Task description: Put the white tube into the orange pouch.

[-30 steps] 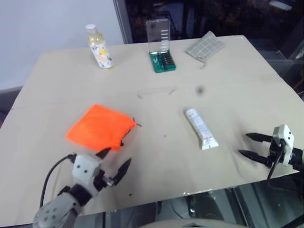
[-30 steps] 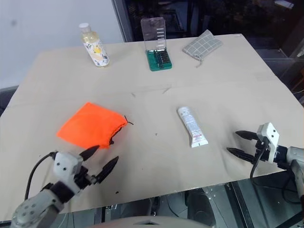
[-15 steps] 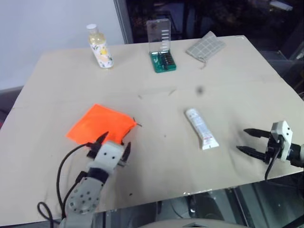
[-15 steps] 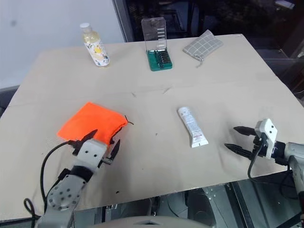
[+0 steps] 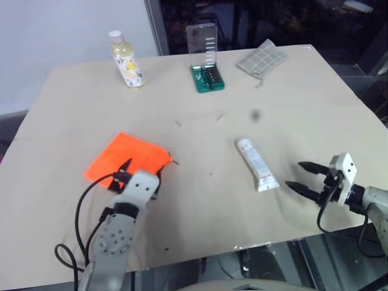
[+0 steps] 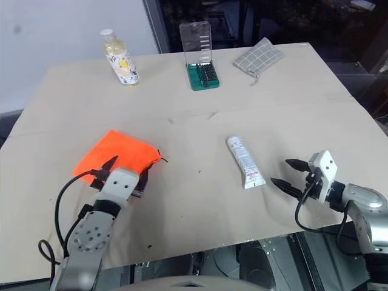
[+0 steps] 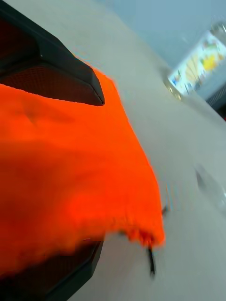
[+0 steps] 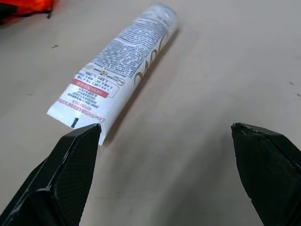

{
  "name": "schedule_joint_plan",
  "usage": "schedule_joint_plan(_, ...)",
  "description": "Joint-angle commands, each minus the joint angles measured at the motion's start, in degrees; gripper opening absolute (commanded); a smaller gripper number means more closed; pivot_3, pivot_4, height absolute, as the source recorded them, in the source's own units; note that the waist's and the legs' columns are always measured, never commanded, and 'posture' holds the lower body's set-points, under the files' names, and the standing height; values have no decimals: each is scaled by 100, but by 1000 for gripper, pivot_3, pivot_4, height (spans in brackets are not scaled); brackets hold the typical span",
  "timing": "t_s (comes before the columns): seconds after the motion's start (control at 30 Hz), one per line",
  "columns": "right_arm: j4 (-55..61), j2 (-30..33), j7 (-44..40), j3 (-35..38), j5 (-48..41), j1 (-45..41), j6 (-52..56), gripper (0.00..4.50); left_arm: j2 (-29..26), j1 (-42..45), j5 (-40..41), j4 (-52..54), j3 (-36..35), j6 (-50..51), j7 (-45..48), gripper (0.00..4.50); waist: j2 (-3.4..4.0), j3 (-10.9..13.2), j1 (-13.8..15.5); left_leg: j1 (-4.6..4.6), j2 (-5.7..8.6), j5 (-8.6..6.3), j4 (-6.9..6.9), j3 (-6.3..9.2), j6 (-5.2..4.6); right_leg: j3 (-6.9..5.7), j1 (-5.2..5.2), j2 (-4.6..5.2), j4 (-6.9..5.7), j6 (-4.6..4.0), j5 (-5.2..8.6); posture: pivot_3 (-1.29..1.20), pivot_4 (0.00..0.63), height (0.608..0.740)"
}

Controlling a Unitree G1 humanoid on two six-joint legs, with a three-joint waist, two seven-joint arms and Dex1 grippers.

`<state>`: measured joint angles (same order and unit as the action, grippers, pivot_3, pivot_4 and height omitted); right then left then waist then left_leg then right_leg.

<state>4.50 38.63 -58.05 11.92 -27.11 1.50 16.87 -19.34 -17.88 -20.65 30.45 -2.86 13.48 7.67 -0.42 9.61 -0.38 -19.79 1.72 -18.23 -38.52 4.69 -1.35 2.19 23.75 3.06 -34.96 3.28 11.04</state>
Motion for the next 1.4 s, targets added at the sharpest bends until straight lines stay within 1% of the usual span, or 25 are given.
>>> schedule_joint_plan(0.03, 186, -13, 159, 51, 22, -19, -32, 4479, 52, -129, -70, 292, -82, -120, -77, 4272, 0, 0, -3, 1, 0, 0, 0, -2, 0, 1, 0, 0, 0, 0, 0, 0, 150, 740)
schedule_joint_plan(0.13, 247, -62, 315, 14, 15, -67, 60, 4479, 127, -120, -57, 350, -111, -138, -121, 4272, 0, 0, -2, 1, 0, 0, 0, 1, 0, -1, 0, -2, -2, 0, 0, 0, 150, 740)
schedule_joint_plan(0.33, 377, -184, 605, -152, 93, -168, 177, 4479, 173, -209, -73, 504, 73, -290, -60, 4272, -1, 0, -6, 0, 0, 0, 0, 1, 0, -2, 0, -2, -1, 0, 0, 0, 150, 740)
schedule_joint_plan(0.6, 216, -208, 593, -177, 150, -158, 74, 4479, 249, -546, -305, 799, 132, -318, -97, 4272, -1, 0, -7, -1, 0, 0, 0, 0, 0, -2, 0, -1, 0, 0, 0, 0, 150, 740)
schedule_joint_plan(0.73, 174, -213, 573, -172, 172, -137, 45, 4479, 402, -659, -406, 883, 26, -194, -175, 4272, -1, 0, -8, 0, 0, 0, 0, 0, 0, -2, -1, -3, -1, 0, 0, 0, 150, 740)
schedule_joint_plan(0.9, 147, -234, 578, -213, 209, -129, 23, 4479, 534, -554, -373, 867, -266, -29, -245, 4272, -1, 0, -9, 1, 0, 0, 0, 0, 0, -3, -1, -4, -3, 0, 0, 0, 150, 740)
schedule_joint_plan(1.1, 242, -282, 676, -348, 357, -137, 18, 4479, 582, -175, -337, 683, -306, 135, -225, 4272, -3, -1, 1, 0, 1, 0, -1, 1, 0, -3, -1, -5, -2, 0, 0, 0, 150, 740)
schedule_joint_plan(1.13, 307, -329, 828, -354, 394, -190, 86, 4499, 584, -166, -336, 684, -310, 142, -218, 4022, -3, -2, -2, 0, 1, 0, -2, 2, 0, -5, -1, -5, -2, 0, 0, 0, 150, 740)
schedule_joint_plan(1.17, 380, -392, 986, -326, 370, -244, 195, 4500, 584, -173, -334, 686, -314, 136, -212, 3871, -2, -2, -8, 0, 1, 0, -2, 2, 0, -4, -1, -5, -3, 0, 0, 0, 150, 740)
schedule_joint_plan(1.2, 521, -500, 1151, -268, 197, -306, 415, 4500, 579, -195, -325, 685, -322, 122, -202, 3482, -2, -2, -23, 0, 1, 0, -2, 0, 0, -3, -1, -4, -2, 0, 0, 0, 150, 740)
schedule_joint_plan(1.23, 754, -626, 1354, -210, -68, -382, 743, 4500, 570, -221, -312, 679, -335, 108, -191, 3349, -2, -2, -39, 0, 0, 0, -1, 0, 0, -1, 0, -4, -2, 0, 0, 0, 150, 740)
schedule_joint_plan(1.27, 957, -715, 1508, -181, -245, -427, 996, 4500, 558, -244, -300, 673, -348, 96, -179, 2803, -1, -2, -43, 0, -1, 0, -1, 0, 0, 0, 1, -5, -2, 0, 0, 0, 150, 740)
schedule_joint_plan(1.3, 1162, -773, 1660, -202, -317, -452, 1209, 4500, 544, -264, -283, 657, -364, 81, -166, 2412, 0, -2, -41, 0, -3, 0, -1, 1, 1, 1, 2, -5, -3, 0, 0, 0, 150, 740)
schedule_joint_plan(1.37, 1468, -786, 1848, -362, -223, -434, 1415, 4500, 520, -283, -248, 620, -385, 55, -152, 1527, 1, -3, -25, 0, -3, 0, -1, 4, 1, -2, 2, -5, -5, 0, 0, 0, 150, 740)
schedule_joint_plan(1.4, 1576, -807, 1951, -414, -202, -437, 1515, 4500, 510, -284, -234, 604, -387, 48, -146, 1010, -3, -5, -10, -1, -2, 0, -1, 5, 0, -3, 2, -5, -5, 0, 0, 0, 150, 740)
